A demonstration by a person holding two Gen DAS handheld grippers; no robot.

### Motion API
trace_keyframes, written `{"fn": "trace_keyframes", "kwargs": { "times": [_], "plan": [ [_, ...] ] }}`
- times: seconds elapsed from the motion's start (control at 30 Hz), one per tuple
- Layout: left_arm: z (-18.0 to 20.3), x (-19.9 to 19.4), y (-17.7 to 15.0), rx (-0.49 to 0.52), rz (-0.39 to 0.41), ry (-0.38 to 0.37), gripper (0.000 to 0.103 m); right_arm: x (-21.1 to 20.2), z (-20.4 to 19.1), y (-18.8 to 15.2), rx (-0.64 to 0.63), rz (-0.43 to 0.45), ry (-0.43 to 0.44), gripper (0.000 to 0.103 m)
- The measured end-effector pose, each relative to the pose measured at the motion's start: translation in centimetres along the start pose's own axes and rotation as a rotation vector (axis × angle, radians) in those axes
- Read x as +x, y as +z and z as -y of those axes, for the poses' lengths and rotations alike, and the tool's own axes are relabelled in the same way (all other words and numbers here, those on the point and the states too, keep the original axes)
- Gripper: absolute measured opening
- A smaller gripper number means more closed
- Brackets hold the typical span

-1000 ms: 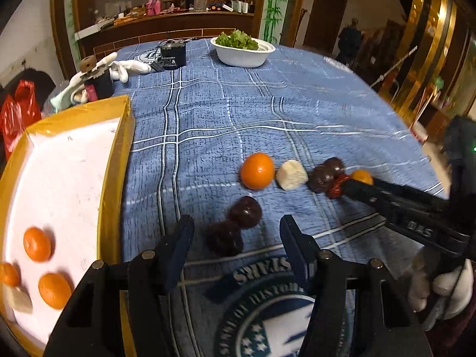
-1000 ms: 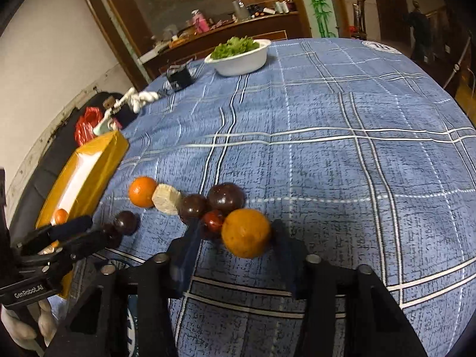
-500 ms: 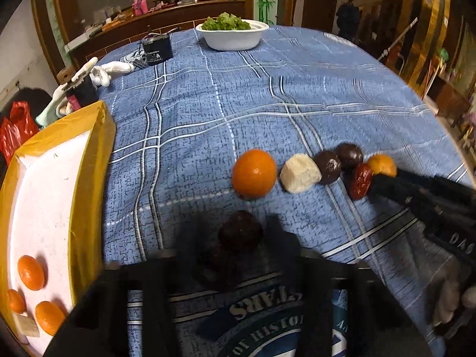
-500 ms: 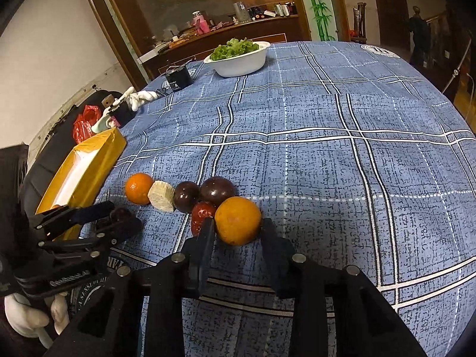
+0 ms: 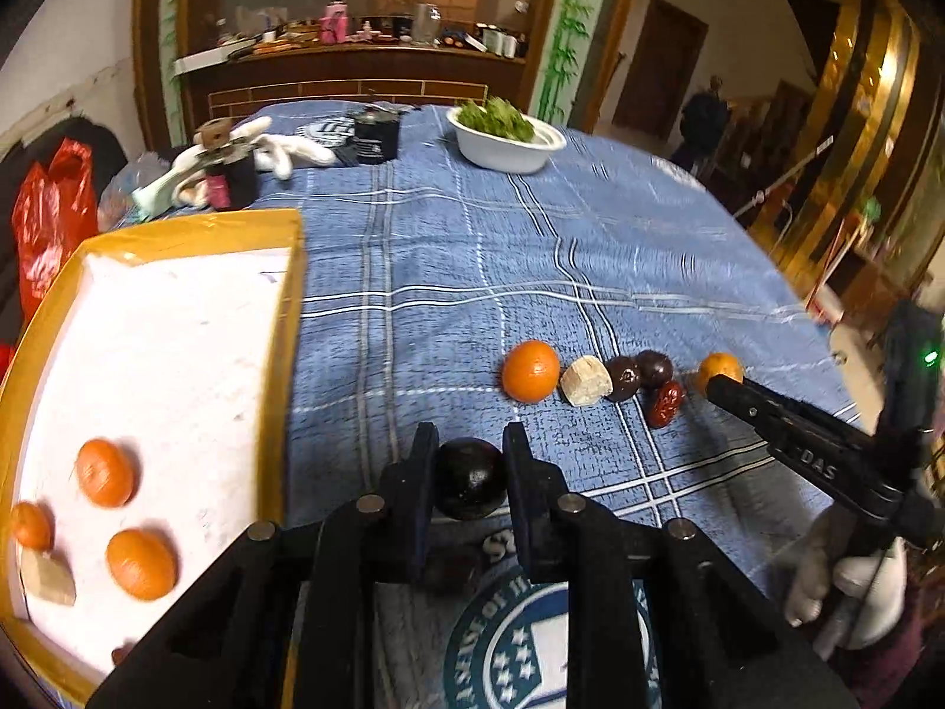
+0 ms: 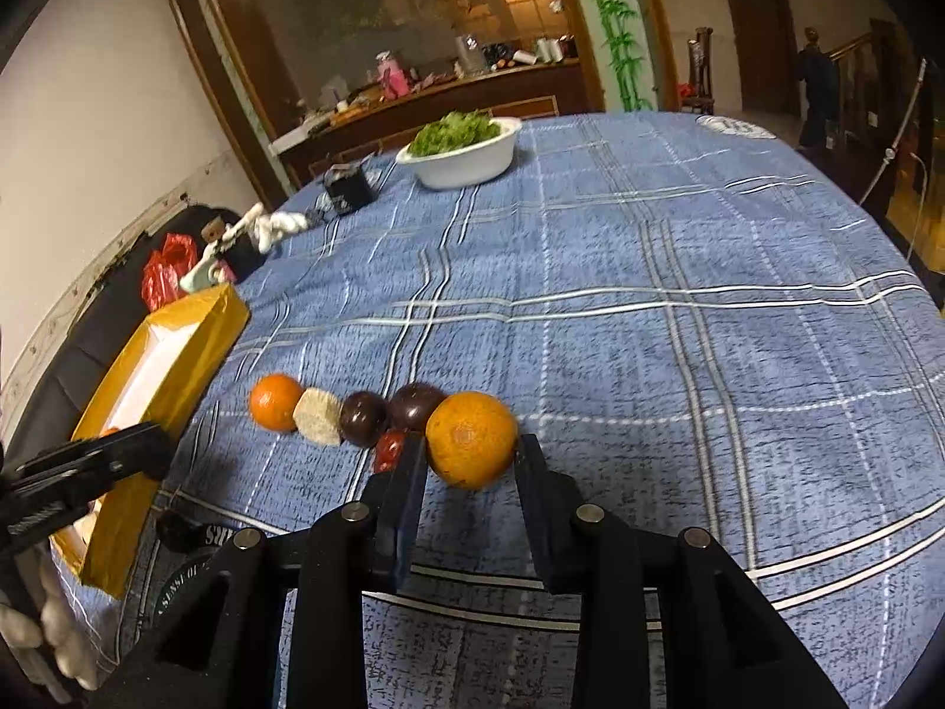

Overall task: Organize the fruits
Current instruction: 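Carry the plum and tangerine into the tray and open both tools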

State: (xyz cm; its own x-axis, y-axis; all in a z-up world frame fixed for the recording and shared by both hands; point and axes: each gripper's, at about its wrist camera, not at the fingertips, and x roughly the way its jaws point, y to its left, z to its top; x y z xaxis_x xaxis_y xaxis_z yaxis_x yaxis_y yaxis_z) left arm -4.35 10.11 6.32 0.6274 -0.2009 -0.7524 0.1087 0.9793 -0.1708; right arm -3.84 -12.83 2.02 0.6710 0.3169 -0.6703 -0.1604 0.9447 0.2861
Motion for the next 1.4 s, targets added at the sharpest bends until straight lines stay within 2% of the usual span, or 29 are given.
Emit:
{"fn": "trace_keyframes", "kwargs": {
  "times": [0.23,0.33,0.53,0.77,0.93,1.1,1.13,1.2,1.27,1.3,1.37,1.4],
  "plan": [
    [-4.0,-4.4,-0.1,-0.097,0.082,0.002,0.021,-2.3,0.2,0.0,0.027,0.069,-0.049,0.033],
    [-6.7,-5.7,-0.1,-0.165,0.102,-0.023,0.021,-3.8,-0.9,-0.2,0.08,0.055,0.069,0.033],
    [-13.0,-6.6,-0.9,-0.294,0.122,0.02,0.022,-4.4,-8.6,0.8,-0.013,0.0,0.22,0.034],
    [-19.4,-6.2,-2.1,-0.415,0.103,0.029,0.022,0.1,-19.1,-0.1,-0.111,-0.148,0.404,0.034],
    [-23.1,-5.3,-2.8,-0.503,0.066,-0.02,0.022,3.2,-24.5,-1.1,-0.178,-0.22,0.434,0.035],
    [-26.1,-4.5,-3.9,-0.606,0.037,-0.1,0.023,5.4,-26.8,-1.7,-0.223,-0.252,0.395,0.035],
    [-26.4,-4.5,-4.1,-0.617,0.036,-0.104,0.025,5.6,-27.0,-1.7,-0.229,-0.255,0.386,0.035],
    [-26.7,-4.9,-4.4,-0.628,0.053,-0.116,0.045,5.9,-27.2,-1.7,-0.243,-0.253,0.365,0.037],
    [-26.6,-5.8,-4.4,-0.624,0.08,-0.122,0.058,6.2,-27.6,-1.8,-0.246,-0.246,0.351,0.04],
    [-26.3,-6.2,-4.3,-0.613,0.091,-0.119,0.062,6.4,-27.5,-1.6,-0.241,-0.247,0.354,0.05],
    [-25.5,-7.3,-4.0,-0.585,0.113,-0.089,0.069,6.2,-27.4,-1.3,-0.228,-0.232,0.356,0.058],
    [-25.4,-7.6,-3.9,-0.579,0.121,-0.082,0.07,6.0,-27.3,-1.2,-0.228,-0.225,0.355,0.058]
  ]
}}
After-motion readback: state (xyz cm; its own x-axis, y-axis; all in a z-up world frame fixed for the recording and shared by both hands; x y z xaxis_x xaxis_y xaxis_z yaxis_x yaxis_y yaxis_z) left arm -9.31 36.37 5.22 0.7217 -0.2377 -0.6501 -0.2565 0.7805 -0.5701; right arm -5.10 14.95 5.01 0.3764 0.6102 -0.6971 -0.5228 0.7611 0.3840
